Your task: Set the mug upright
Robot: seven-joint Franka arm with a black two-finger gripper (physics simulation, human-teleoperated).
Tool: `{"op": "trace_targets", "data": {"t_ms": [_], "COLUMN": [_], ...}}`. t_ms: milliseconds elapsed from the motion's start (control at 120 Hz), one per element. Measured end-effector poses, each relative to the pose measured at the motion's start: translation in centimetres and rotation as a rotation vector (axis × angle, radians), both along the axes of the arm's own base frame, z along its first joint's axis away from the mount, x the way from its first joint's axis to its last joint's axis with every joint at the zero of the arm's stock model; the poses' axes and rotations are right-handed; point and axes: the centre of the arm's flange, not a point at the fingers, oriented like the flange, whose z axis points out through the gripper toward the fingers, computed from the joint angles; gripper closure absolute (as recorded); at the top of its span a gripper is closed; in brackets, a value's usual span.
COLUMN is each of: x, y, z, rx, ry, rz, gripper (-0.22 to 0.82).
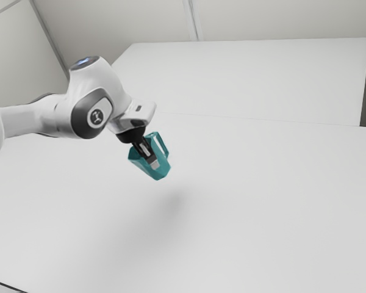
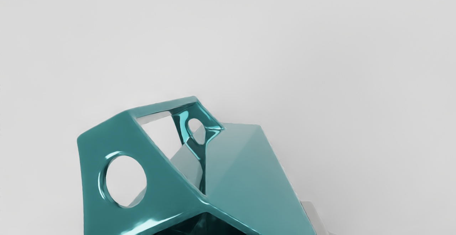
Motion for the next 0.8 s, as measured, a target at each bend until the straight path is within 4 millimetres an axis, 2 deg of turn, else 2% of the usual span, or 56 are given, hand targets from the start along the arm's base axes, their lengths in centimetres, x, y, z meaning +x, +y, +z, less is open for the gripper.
{"op": "trace_targets", "data": {"t_ms": [125,292,400,483,633,800], "x": [-2.5,-3.5,-3.1,-2.3,-1.2,-0.5], "y": [1.0,3.0,4.2,5.0,5.2,5.0], "z": [-0.3,-1.1,-1.9,-3.4,-5.2,-6.1], "rx": [0.081,0.162,0.205,0.223,0.225,0.212], "ry": [0.064,0.106,0.1,0.096,0.064,0.028], "rz": [0.051,0.136,0.185,0.22,0.262,0.296], "gripper": [0.78,0.78,0.78,0.78,0.78,0.78]}}
